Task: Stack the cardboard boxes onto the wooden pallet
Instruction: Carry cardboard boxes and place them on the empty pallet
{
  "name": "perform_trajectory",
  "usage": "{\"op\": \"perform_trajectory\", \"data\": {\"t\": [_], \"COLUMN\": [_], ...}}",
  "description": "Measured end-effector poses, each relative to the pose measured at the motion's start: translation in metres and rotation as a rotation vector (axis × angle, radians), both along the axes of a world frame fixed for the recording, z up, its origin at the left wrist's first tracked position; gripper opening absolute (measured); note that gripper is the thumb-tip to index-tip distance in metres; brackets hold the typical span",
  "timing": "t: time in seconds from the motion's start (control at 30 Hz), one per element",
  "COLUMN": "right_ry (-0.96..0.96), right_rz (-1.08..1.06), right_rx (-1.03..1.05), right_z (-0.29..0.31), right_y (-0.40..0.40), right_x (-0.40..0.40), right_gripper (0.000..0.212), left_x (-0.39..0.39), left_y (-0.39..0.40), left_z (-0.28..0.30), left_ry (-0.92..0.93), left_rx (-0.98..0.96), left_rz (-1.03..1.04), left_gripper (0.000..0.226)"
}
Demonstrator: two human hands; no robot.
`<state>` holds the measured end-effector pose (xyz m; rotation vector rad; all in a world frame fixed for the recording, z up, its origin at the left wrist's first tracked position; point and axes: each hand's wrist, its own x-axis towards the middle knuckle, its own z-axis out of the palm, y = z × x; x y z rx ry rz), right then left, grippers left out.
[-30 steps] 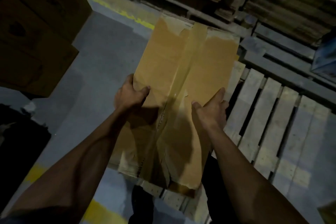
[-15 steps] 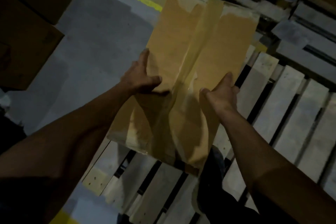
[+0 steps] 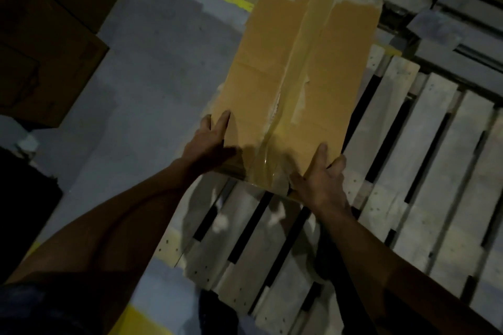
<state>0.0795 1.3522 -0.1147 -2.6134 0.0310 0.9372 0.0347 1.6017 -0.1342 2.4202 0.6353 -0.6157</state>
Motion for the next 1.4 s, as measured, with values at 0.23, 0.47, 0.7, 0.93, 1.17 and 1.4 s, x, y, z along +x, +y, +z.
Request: {"op": "perform_trajectory", "data": {"t": [0.23,0.47,0.7,0.93,1.17,1.4], "right_ry": [0.026,-0.126,-0.144,-0.153,-0.130,-0.141], "right_rz": [0.006,-0.028,-0.045,-0.065,-0.073,-0.042], "right_rx": [0.050,0.029,0.036,0.017,0.026,0.003], "right_z": [-0.009,-0.022,-0.026,-0.021,-0.019,-0.018], "right_y": [-0.012,-0.008,0.017,0.056,0.066,0.068], "right_x": [-0.048,-0.054,-0.027,0.028,0.071,0.080], "right_gripper": [0.131,0.115,0.110,0.109,0.106,0.107], "left_x": [-0.066,-0.061,-0.019,0.058,0.101,0.110], "left_y": [0.005,-0.006,0.023,0.046,0.050,0.056], "left_z": [-0.004,-0.006,-0.010,-0.013,-0.011,-0.010], "left_ry": [-0.048,-0.229,-0.235,-0.226,-0.220,-0.191], "left_rx": [-0.131,0.067,-0.016,-0.027,0.022,0.028], "left_rz": [-0.114,-0.113,0.056,0.167,0.184,0.178], "left_gripper": [0.126,0.092,0.090,0.090,0.088,0.088]}}
